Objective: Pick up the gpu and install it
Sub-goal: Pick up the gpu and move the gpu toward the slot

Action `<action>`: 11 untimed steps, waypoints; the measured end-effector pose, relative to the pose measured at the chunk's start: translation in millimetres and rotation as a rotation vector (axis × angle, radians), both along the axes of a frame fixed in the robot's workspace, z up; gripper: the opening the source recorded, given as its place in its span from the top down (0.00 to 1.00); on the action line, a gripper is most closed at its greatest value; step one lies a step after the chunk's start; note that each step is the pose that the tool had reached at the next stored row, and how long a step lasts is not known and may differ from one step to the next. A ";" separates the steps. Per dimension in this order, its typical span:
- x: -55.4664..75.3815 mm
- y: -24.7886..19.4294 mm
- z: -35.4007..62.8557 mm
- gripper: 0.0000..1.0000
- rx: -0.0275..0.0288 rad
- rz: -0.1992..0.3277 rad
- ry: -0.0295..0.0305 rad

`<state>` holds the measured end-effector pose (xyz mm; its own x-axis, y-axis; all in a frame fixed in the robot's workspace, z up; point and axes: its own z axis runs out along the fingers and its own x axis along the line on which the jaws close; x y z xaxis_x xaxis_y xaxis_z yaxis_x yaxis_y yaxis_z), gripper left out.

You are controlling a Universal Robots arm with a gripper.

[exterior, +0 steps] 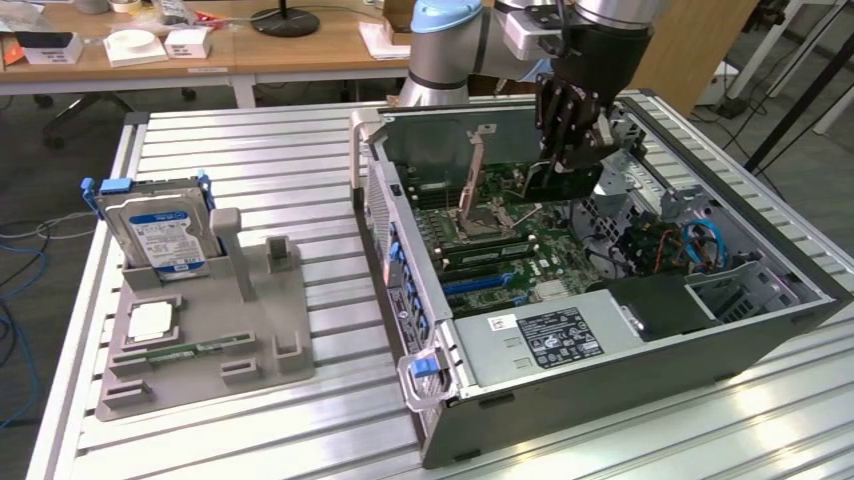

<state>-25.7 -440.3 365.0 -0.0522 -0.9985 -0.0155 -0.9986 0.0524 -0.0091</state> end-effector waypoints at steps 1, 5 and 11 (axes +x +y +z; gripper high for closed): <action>0.0 0.0 -0.3 0.74 0.0000 0.000 0.0000; 0.0 0.0 -1.4 0.74 -0.0005 0.000 0.0002; 0.0 -0.1 -2.8 0.74 -0.0005 0.000 0.0001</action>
